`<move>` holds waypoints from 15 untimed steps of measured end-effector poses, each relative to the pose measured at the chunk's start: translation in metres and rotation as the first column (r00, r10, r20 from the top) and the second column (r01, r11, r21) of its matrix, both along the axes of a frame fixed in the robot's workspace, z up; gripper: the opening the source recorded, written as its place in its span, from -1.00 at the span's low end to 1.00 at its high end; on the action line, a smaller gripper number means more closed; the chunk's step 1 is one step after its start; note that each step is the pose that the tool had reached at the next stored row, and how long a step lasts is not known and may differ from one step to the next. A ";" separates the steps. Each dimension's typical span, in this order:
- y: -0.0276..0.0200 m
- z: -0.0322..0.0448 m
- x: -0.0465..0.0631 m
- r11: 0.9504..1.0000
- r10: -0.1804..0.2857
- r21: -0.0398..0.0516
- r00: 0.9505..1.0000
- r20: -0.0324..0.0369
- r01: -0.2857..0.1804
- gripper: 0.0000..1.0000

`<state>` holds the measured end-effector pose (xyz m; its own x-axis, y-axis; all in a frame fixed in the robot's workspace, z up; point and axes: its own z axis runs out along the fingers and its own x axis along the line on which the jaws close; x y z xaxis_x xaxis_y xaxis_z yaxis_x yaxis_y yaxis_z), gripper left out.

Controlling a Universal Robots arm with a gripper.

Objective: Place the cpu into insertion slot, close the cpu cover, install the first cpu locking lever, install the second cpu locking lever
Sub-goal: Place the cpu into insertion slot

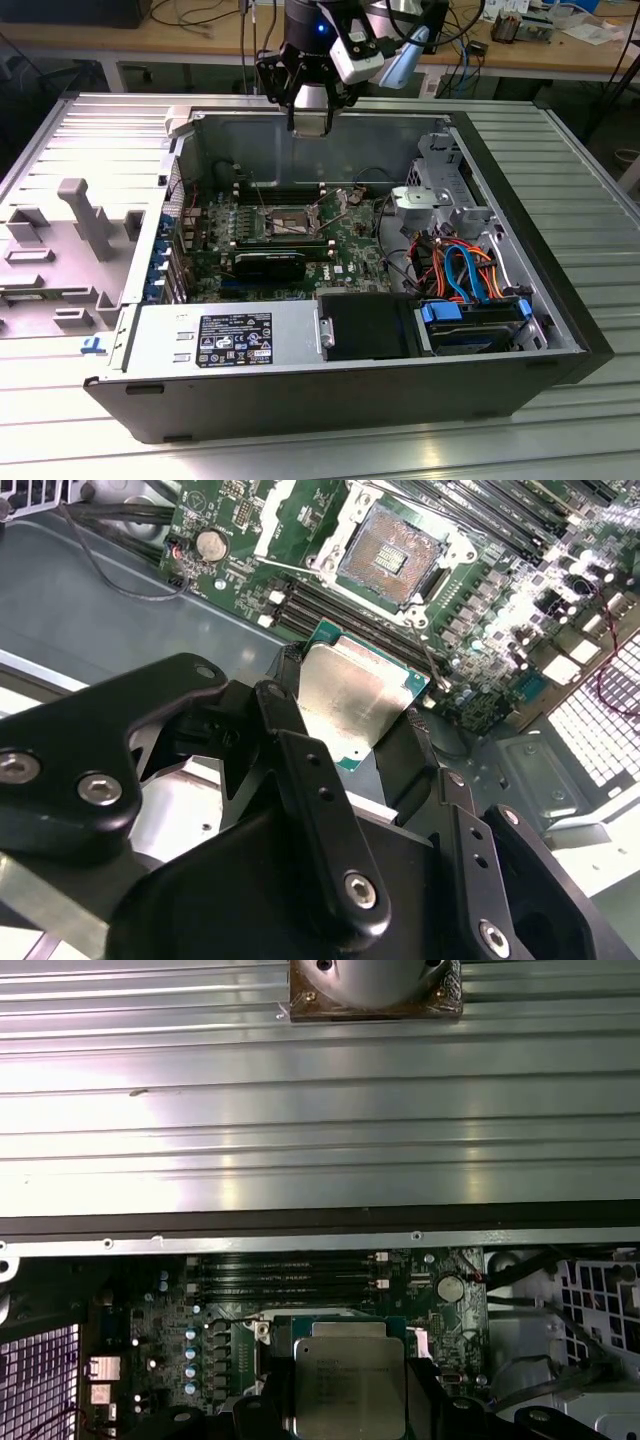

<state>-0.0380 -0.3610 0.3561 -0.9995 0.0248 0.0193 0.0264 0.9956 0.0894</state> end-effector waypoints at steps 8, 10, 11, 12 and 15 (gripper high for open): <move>-0.0014 -0.0008 0.000 1.000 0.000 0.000 1.000 0.000 0.000 0.08; -0.0020 -0.0011 0.000 1.000 0.000 0.000 1.000 0.000 0.000 0.08; -0.0022 -0.0012 0.000 1.000 0.000 0.000 1.000 0.000 0.000 0.08; -0.0023 -0.0013 0.000 1.000 0.000 0.000 1.000 0.000 0.000 0.08; -0.0030 -0.0016 0.000 1.000 0.000 0.000 1.000 0.000 0.000 0.08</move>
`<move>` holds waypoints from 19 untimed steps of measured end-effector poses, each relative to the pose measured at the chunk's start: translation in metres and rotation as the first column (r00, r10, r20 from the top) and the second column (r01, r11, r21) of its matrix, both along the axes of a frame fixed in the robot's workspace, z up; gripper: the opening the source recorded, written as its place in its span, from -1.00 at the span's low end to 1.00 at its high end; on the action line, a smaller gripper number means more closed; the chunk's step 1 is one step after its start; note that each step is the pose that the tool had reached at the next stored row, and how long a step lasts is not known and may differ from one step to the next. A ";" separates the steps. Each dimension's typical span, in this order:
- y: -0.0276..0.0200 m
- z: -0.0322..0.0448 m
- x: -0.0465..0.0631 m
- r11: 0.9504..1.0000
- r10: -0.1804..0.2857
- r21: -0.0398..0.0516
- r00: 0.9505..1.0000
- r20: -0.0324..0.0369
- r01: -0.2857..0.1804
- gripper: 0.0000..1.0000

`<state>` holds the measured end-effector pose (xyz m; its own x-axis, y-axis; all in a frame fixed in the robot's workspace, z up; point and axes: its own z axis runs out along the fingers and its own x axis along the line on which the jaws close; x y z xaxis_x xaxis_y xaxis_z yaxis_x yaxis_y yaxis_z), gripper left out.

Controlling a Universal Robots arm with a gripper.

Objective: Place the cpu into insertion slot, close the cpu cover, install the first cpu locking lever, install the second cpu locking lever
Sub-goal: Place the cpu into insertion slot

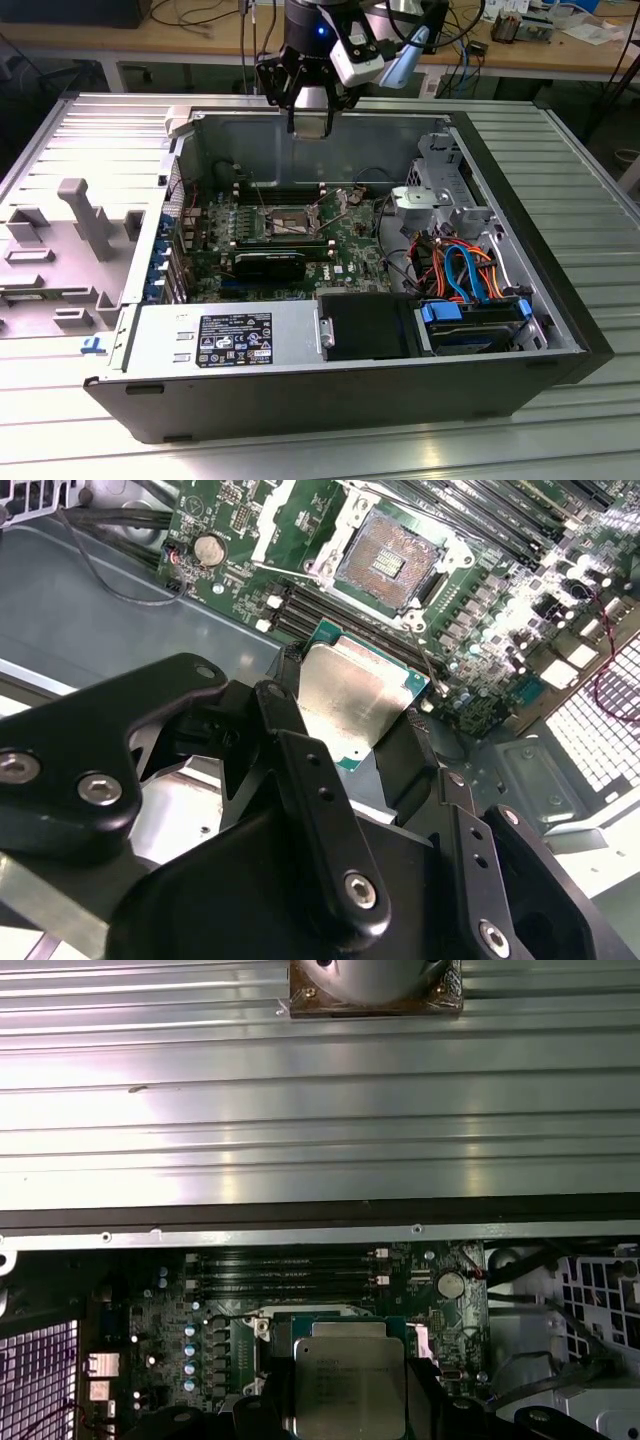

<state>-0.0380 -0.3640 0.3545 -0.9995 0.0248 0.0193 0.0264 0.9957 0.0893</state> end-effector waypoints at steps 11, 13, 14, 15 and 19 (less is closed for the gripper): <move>-0.0020 -0.0013 0.000 1.000 0.000 0.000 1.000 0.000 0.000 0.08; -0.0025 -0.0015 0.000 1.000 0.000 0.000 1.000 0.000 0.000 0.08; -0.0031 -0.0017 0.000 1.000 0.000 0.000 1.000 0.000 0.000 0.08; -0.0035 -0.0019 0.000 1.000 0.000 0.000 1.000 0.000 0.000 0.08; -0.0055 -0.0028 0.000 1.000 0.000 0.000 1.000 0.000 0.000 0.08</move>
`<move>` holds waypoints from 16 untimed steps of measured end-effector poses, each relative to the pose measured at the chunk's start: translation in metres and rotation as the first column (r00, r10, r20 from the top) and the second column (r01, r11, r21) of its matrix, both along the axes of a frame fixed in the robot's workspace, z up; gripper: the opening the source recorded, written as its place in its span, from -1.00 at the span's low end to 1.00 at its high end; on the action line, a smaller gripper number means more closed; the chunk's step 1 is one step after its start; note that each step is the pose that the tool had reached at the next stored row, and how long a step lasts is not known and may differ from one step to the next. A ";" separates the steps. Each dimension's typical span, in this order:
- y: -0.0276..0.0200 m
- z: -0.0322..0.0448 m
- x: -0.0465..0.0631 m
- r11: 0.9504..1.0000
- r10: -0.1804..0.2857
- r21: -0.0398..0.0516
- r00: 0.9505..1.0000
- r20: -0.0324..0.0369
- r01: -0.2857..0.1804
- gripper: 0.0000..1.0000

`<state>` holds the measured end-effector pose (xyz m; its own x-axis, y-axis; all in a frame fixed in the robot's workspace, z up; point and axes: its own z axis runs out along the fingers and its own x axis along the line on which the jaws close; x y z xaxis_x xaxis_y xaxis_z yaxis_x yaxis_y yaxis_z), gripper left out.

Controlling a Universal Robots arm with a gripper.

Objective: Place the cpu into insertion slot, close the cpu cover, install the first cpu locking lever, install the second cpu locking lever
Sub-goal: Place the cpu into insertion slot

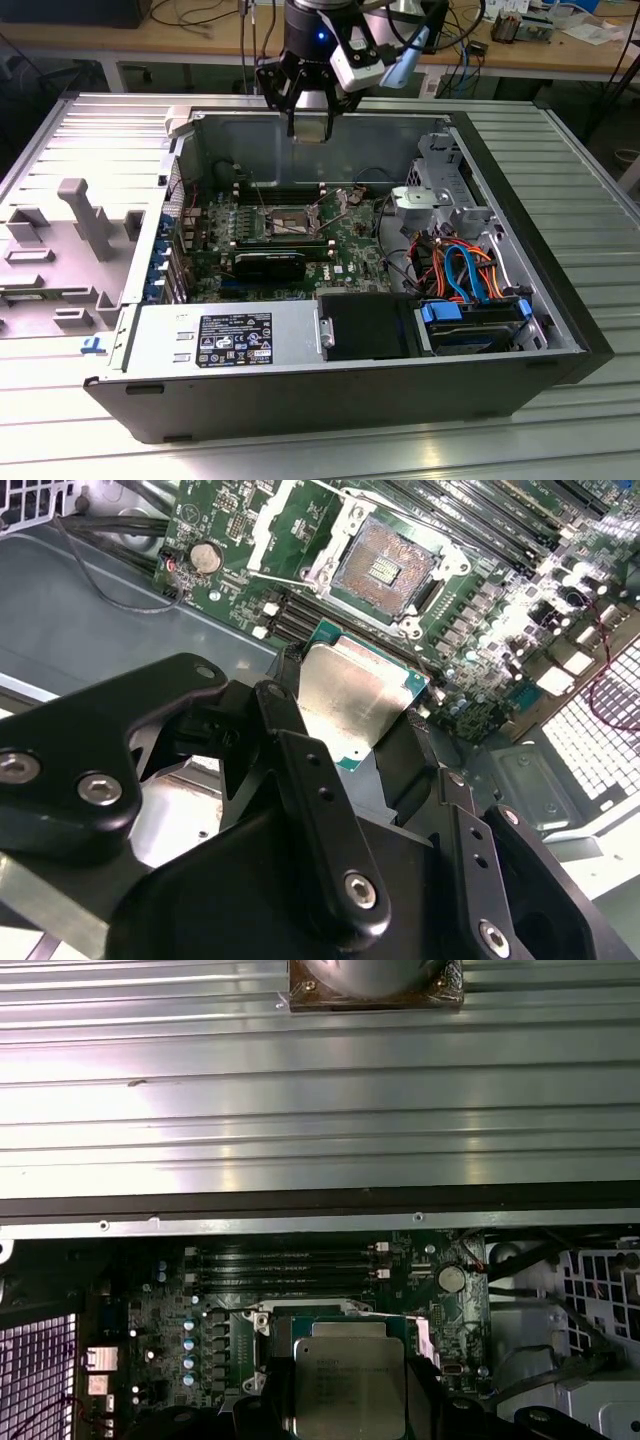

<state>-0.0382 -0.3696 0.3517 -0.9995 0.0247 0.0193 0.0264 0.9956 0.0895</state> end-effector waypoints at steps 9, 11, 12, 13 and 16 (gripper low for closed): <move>-0.0047 -0.0014 0.000 1.000 0.000 0.000 1.000 0.000 0.000 0.08; -0.0063 -0.0018 -0.001 1.000 0.000 0.000 1.000 0.000 0.000 0.08; -0.0073 -0.0021 -0.001 1.000 0.000 0.000 1.000 0.000 0.000 0.08; -0.0157 -0.0044 -0.001 1.000 0.000 0.000 1.000 0.000 0.000 0.08; -0.0226 -0.0063 -0.001 1.000 0.000 0.000 1.000 0.000 0.000 0.08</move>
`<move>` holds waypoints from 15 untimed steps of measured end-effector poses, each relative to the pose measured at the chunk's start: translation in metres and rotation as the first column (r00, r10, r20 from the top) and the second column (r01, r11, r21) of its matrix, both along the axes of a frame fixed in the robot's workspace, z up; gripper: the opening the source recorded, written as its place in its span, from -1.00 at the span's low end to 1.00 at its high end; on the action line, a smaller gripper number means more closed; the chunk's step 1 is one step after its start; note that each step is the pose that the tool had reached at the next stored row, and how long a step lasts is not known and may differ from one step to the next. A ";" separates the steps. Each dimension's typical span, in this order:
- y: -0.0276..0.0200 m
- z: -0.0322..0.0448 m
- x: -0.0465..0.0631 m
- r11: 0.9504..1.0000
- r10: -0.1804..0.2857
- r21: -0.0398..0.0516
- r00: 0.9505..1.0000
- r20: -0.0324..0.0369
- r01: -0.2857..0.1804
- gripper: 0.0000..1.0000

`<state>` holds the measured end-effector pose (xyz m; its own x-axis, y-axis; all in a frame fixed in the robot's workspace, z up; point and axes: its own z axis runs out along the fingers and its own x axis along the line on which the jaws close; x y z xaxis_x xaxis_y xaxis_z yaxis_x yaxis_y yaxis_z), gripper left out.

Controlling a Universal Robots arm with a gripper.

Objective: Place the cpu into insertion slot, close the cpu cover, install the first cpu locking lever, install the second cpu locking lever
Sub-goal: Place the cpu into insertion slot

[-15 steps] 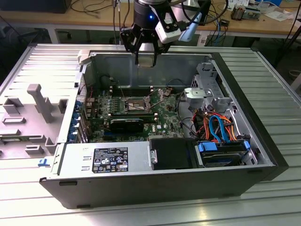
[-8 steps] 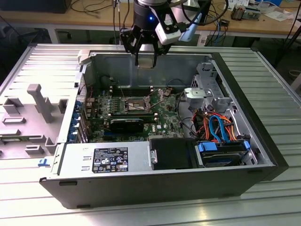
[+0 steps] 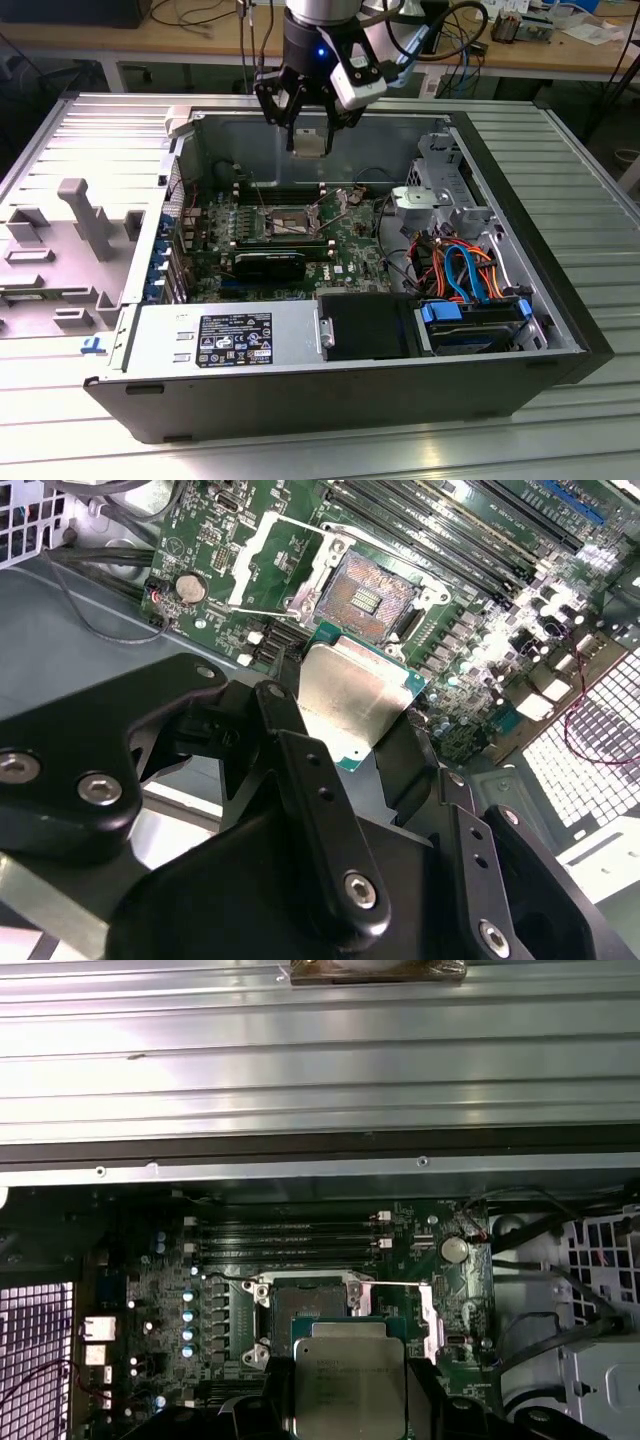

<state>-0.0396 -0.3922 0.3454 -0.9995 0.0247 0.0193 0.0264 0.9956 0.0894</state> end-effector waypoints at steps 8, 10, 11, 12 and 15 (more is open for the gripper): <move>-0.0035 -0.0010 0.000 1.000 0.000 0.000 1.000 0.000 0.000 0.08; -0.0047 -0.0014 0.000 1.000 0.000 0.000 1.000 0.000 0.000 0.08; -0.0050 -0.0014 0.000 1.000 0.000 0.000 1.000 0.000 0.000 0.08; -0.0054 -0.0016 0.000 1.000 0.000 0.000 1.000 0.000 0.000 0.08; -0.0064 -0.0019 0.000 1.000 0.000 0.000 1.000 0.000 0.000 0.08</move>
